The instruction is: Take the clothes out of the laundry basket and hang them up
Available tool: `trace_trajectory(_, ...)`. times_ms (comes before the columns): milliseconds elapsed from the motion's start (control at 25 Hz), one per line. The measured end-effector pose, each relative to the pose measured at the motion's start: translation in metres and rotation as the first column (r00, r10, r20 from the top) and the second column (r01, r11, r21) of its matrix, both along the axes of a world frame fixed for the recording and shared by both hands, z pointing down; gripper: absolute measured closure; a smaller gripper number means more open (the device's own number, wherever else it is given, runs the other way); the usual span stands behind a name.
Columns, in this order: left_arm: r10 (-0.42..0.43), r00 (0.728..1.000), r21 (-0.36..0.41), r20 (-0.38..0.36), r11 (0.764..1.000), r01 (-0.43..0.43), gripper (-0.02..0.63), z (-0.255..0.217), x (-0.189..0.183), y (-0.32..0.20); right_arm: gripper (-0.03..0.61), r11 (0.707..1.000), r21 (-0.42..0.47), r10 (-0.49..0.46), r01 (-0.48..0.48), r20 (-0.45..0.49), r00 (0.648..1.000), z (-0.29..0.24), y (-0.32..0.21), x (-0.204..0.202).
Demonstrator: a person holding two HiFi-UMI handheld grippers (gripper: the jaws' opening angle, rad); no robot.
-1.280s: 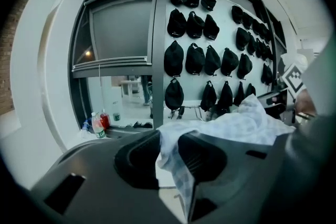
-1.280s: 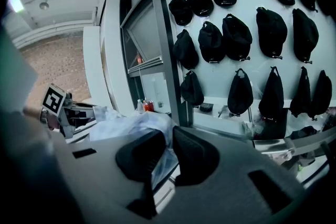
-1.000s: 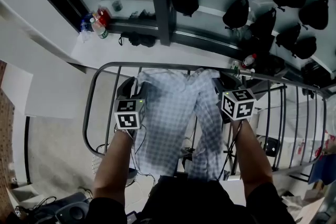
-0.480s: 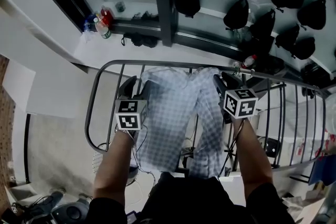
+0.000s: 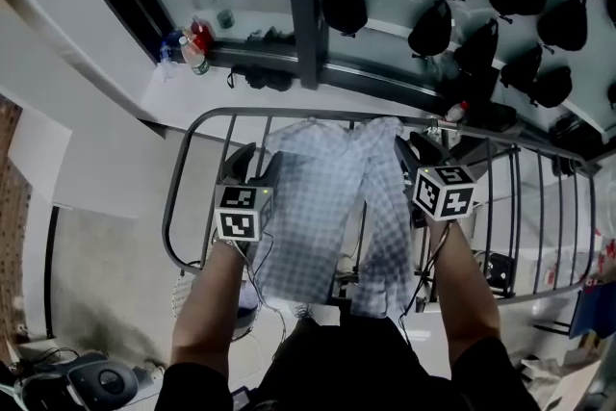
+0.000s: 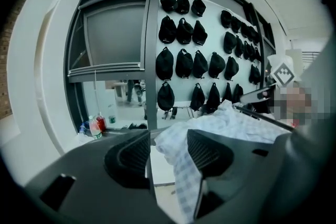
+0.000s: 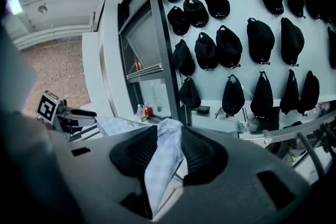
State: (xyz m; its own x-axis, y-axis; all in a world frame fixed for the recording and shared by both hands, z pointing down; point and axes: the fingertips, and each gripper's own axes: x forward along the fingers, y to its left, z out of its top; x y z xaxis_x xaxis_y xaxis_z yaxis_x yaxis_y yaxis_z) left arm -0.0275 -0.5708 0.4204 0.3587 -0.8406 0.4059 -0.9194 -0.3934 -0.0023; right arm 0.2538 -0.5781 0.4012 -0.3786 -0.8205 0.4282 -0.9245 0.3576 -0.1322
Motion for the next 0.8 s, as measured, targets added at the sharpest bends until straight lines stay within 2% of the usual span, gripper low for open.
trace_trajectory(520,0.019,1.0,0.07,-0.019,0.997,-0.018,0.413,-0.035,-0.015,0.04,0.428,0.997,0.082,-0.003,0.002,0.019,1.0,-0.046,0.037,-0.027)
trace_trajectory(800,0.054,0.997,0.116,-0.061,0.992,-0.047,0.416,-0.061,-0.02,0.065,0.429,0.994,0.112,0.017,-0.018,0.016,1.0,-0.065,0.066,-0.039)
